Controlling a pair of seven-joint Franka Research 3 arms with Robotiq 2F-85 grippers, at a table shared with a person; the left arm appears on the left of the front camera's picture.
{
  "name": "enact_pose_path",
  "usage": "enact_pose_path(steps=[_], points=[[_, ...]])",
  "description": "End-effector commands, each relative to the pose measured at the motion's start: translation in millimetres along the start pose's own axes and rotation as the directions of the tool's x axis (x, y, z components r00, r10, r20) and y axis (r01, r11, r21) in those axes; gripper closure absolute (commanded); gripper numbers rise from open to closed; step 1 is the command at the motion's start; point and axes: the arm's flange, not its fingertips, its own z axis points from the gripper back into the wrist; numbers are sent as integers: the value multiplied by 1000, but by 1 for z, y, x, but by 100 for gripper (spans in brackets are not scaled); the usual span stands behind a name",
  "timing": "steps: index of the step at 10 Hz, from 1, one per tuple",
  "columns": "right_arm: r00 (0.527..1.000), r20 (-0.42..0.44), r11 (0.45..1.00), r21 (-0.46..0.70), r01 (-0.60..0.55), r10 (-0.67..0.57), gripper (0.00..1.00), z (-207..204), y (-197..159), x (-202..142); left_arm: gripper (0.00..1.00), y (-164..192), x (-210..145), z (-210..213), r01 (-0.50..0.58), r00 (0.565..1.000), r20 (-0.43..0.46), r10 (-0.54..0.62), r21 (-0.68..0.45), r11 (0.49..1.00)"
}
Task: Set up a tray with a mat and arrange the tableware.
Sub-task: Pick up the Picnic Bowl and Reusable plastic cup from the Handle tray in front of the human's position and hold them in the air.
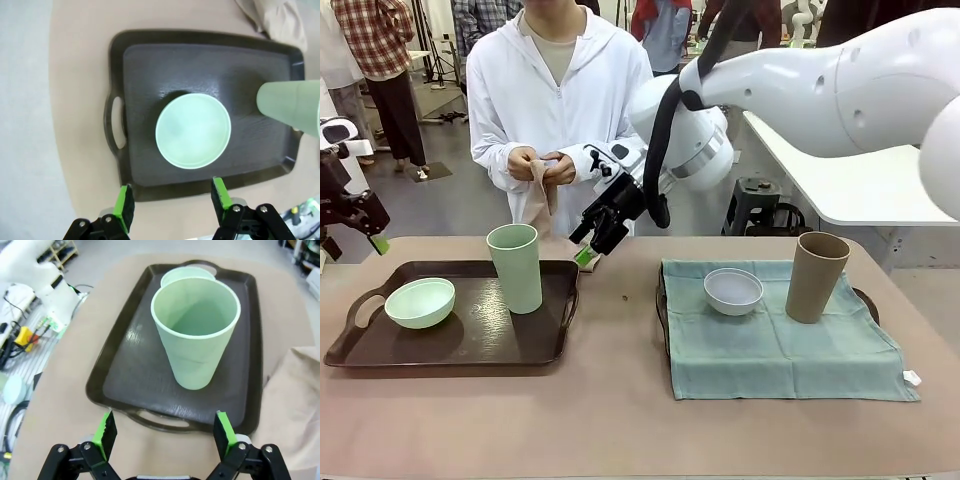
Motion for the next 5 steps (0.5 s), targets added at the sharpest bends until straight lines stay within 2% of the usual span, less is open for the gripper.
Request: enact_pose_path(steps=[1, 3, 5], points=[[995, 82, 998, 13, -54, 52, 0, -11, -17, -4, 19, 0, -2, -12, 42, 999, -17, -41, 26, 999], [986, 158, 998, -36, -48, 53, 0, -22, -27, -8, 19, -2, -1, -28, 58, 998, -19, -58, 34, 998], [980, 194, 995, -93, -30, 48, 0, -39, -33, -8, 19, -3, 0, -43, 75, 997, -35, -74, 47, 996]])
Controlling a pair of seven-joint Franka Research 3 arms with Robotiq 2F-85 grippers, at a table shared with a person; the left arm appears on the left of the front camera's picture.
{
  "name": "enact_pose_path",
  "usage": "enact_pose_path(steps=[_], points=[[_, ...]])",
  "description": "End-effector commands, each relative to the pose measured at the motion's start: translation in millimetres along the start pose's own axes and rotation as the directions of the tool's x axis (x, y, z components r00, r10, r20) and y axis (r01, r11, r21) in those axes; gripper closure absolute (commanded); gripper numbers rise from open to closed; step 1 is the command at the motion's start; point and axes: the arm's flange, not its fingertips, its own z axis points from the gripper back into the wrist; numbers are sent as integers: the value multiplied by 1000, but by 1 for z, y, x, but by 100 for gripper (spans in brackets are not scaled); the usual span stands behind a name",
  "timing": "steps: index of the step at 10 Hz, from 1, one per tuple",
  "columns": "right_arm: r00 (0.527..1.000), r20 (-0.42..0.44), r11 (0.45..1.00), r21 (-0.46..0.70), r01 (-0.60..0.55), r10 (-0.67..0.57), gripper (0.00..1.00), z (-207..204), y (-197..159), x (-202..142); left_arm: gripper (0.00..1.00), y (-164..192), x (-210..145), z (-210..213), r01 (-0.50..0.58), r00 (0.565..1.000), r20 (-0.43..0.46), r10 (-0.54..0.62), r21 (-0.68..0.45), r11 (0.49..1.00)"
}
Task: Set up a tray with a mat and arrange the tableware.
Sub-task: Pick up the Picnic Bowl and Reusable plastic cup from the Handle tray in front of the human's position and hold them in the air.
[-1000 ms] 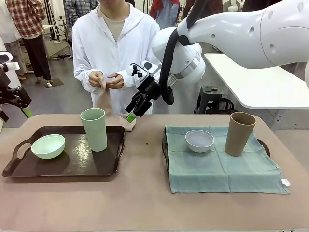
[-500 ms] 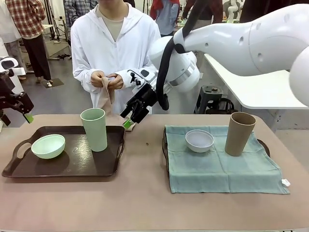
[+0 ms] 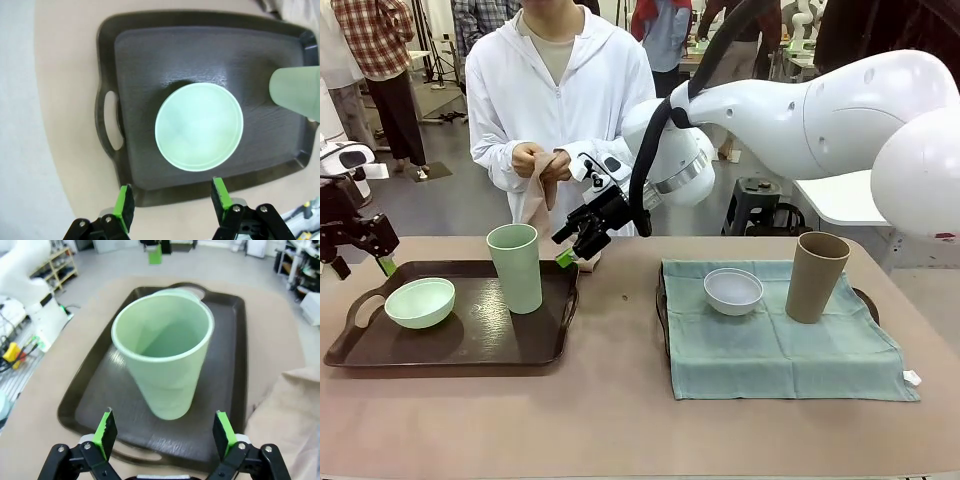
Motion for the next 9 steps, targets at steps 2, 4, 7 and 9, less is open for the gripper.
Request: enact_pose_path(steps=[2, 4, 7, 9], points=[[1000, 26, 1000, -26, -8, 8, 0, -23, 0, -2, 19, 0, 2, -20, 31, 999, -6, -31, 9, 999], [998, -36, 999, -18, 41, -41, 0, -16, 11, -1, 19, -4, -4, -21, -14, 999, 32, 13, 22, 1000], [1000, 1, 1000, -9, 15, -15, 0, -25, 3, -2, 19, 0, 2, -22, 4, 1000, -6, -4, 7, 1000], [999, -7, 994, -98, 48, -49, 0, -31, 9, -8, 19, 0, 3, -26, 38, 999, 4, -38, -11, 999]])
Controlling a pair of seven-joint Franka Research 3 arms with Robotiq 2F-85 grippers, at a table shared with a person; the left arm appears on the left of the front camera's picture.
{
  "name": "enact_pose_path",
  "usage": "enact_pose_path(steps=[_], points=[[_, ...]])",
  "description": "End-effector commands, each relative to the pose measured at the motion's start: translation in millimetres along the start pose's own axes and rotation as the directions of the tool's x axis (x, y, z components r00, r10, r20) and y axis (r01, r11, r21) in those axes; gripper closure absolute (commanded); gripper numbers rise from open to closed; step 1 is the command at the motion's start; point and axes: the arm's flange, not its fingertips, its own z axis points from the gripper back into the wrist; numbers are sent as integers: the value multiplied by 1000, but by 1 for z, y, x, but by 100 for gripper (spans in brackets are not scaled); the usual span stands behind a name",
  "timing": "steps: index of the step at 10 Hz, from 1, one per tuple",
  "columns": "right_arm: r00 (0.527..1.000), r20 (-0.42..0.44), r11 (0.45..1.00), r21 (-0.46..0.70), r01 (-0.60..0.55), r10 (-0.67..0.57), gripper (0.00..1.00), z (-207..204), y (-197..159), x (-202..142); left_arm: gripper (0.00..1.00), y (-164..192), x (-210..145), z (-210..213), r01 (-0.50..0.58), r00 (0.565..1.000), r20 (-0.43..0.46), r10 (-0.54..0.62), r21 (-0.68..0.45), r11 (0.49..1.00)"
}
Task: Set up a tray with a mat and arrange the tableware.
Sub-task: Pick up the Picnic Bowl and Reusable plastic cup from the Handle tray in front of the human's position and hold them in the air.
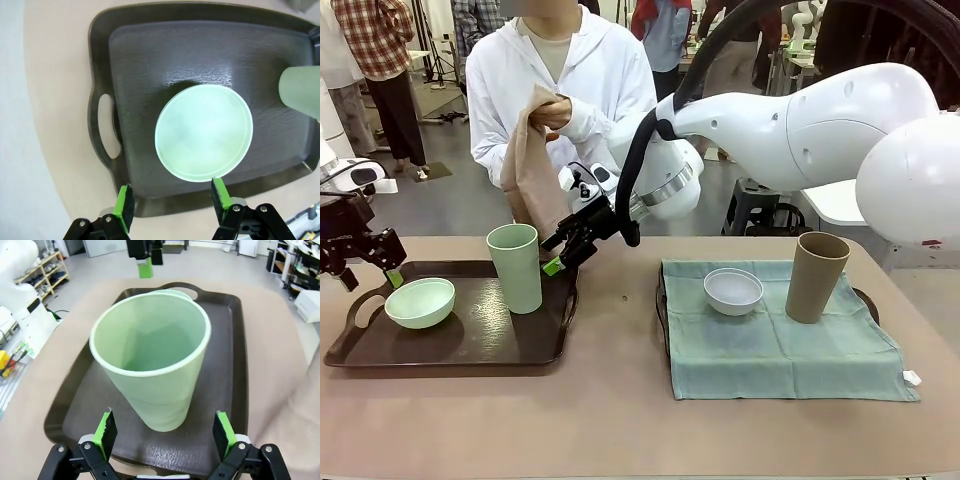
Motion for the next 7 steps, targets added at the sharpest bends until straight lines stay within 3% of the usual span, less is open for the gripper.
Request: enact_pose_path(steps=[1, 3, 7], points=[[999, 4, 994, -98, 36, -36, 0, -6, 12, -5, 19, -1, 2, -2, 26, 999, 19, -26, -13, 1000], [999, 32, 989, -144, 29, -25, 0, -12, 17, -8, 19, -2, 2, -4, 37, 999, 15, -36, -19, 999], [999, 30, 997, -73, 15, -13, 0, -26, 19, -9, 19, 1, 7, -10, 23, 1000, -4, -23, -18, 1000]])
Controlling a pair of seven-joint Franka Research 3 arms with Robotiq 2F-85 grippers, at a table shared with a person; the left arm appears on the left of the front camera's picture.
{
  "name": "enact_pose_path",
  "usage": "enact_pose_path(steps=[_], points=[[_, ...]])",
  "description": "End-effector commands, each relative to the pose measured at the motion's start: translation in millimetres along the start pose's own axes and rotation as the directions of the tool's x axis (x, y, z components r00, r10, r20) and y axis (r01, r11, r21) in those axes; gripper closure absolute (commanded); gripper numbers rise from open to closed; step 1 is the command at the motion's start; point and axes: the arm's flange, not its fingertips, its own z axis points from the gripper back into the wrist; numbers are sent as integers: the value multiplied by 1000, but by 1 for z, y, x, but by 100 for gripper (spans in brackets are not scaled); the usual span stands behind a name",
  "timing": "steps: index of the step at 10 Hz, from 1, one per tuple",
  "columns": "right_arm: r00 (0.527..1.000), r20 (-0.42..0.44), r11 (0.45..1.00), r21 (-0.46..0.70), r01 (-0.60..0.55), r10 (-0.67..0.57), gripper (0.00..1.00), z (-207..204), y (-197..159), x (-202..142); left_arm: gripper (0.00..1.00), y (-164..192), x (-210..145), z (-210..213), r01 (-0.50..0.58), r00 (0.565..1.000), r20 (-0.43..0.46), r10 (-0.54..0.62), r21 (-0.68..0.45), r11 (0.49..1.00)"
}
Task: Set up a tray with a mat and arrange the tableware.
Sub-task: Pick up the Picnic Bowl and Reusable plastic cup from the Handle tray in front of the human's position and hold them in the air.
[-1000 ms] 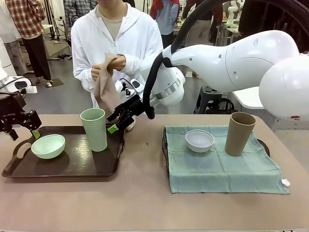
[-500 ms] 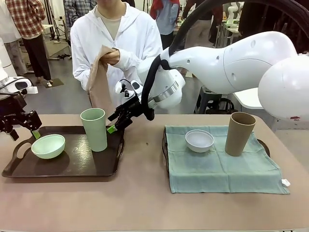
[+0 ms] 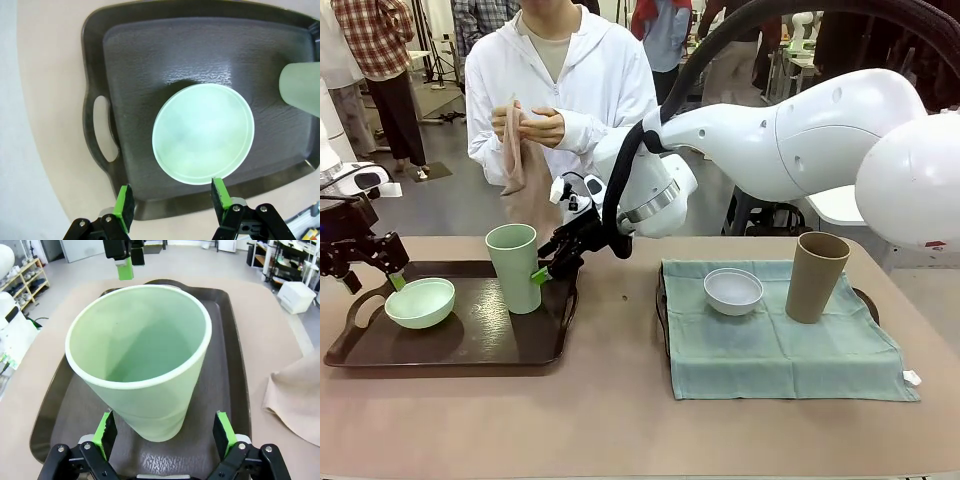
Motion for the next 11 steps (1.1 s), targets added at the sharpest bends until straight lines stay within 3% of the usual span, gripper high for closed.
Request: enact_pose_path(steps=[1, 11], points=[[1000, 17, 999, 27, -24, 23, 0, -6, 4, -5, 19, 3, 8, -5, 1, 1000, 4, 0, -14, 1000], [999, 27, 995, 97, -21, 19, 0, -63, -19, 1, 19, -4, 23, -36, 23, 998, -54, -22, 29, 999]])
